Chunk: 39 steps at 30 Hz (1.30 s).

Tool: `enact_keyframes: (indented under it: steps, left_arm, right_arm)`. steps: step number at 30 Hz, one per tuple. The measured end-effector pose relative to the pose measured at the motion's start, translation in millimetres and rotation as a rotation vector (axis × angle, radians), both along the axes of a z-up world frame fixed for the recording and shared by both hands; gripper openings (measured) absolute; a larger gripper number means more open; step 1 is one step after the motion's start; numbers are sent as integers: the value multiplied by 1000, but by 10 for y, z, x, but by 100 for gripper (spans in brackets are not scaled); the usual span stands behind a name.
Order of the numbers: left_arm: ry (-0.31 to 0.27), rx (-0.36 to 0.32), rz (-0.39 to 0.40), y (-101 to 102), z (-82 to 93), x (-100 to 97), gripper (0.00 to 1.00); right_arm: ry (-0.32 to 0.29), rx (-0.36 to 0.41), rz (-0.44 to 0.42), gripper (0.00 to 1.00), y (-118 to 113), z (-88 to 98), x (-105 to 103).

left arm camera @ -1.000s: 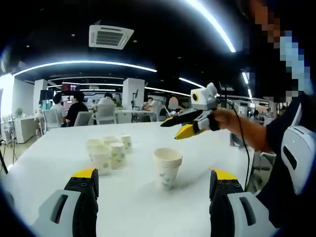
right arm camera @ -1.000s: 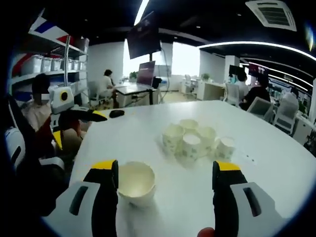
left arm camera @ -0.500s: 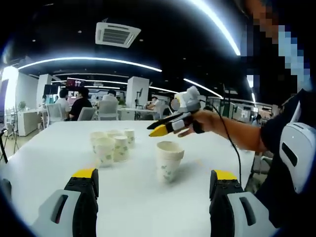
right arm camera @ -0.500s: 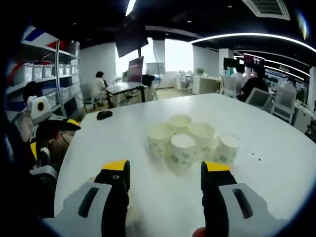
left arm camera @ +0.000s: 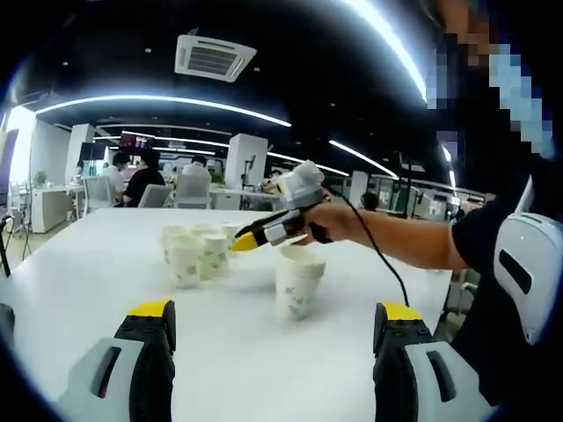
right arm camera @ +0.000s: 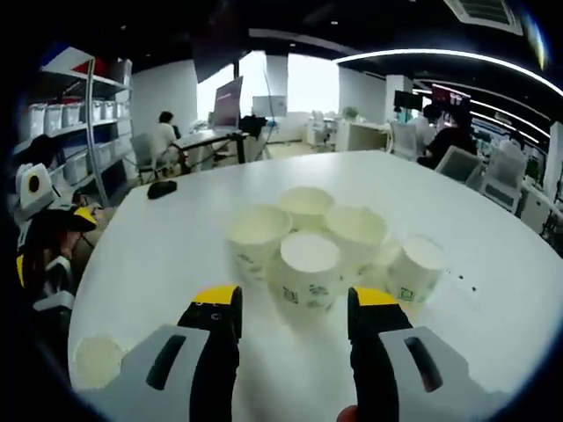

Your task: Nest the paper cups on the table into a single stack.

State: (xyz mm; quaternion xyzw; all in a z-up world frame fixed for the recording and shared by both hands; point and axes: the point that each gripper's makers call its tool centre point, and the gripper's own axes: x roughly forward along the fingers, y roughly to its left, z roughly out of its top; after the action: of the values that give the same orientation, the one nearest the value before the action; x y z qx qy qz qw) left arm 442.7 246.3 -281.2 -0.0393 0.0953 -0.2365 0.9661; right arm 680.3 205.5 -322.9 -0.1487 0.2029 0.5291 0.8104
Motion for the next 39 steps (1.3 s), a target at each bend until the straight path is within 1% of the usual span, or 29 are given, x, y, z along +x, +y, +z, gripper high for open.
enact_keyframes:
  steps: [2,5,14,21,29,39]
  left_arm:
    - [3,-3,-2,-12,-18,-6,99]
    - [9,-1,-2,-19,-43,-14,99]
    - [18,-10,2,-15,-73,-21,99]
    - [27,-13,2,-29,-111,-32,99]
    - [34,-18,3,-40,-145,-39,99]
    - [39,-26,2,-36,-168,-35,99]
  right_arm:
    - [-2,-7,-14,48,7,-44,63]
    - [15,3,-27,46,33,-83,107]
    - [19,2,-17,45,182,-137,106]
    - [28,2,-27,42,231,-191,142]
    - [32,4,-49,39,229,-232,190]
    - [34,26,-63,38,193,-204,180]
